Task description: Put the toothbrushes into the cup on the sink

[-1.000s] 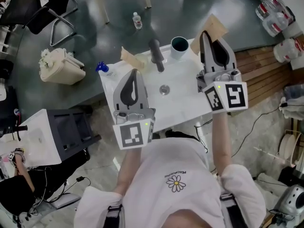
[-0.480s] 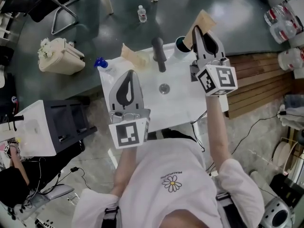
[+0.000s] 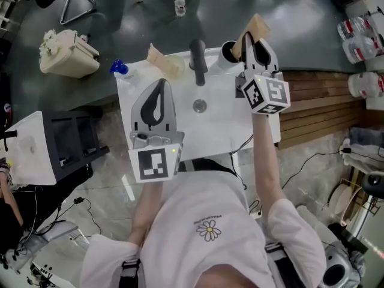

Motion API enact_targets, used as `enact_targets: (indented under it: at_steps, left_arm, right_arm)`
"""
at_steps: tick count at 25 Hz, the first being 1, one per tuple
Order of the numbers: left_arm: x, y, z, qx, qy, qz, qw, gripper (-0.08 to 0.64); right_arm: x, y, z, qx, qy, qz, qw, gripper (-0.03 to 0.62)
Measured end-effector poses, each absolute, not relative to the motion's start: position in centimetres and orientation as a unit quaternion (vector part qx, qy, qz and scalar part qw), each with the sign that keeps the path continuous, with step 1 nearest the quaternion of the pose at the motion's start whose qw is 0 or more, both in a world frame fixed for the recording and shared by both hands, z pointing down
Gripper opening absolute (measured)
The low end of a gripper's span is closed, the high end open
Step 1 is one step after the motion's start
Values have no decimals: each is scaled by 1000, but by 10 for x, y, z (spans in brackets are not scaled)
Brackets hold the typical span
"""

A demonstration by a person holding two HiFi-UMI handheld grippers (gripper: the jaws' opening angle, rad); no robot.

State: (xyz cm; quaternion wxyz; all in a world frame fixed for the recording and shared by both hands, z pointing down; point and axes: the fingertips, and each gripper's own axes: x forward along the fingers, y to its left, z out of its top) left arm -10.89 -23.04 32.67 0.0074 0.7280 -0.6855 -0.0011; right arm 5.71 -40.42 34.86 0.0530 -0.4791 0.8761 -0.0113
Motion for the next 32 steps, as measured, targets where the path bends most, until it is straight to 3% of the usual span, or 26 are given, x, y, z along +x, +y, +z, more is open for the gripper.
enact_targets:
  at_steps: [14,17,23,32]
  left_arm:
    - [-108,-238,333,729,-685,0,13,15]
    - [-107,-239,332,732,-681,-1,12,15]
    - [-103,-238,332,738,-674,-3,12,15]
    - [-98,-235,320,752,-659,-18,1,15]
  right_arm:
    - [54,-407,382,-481,877,-15,4,31]
    - [54,-407,382,-482,876,-12,3,87]
    - [59,-404,369,-489,872,0,13,127]
    - [68,-393,303,-501,861,75,42,149]
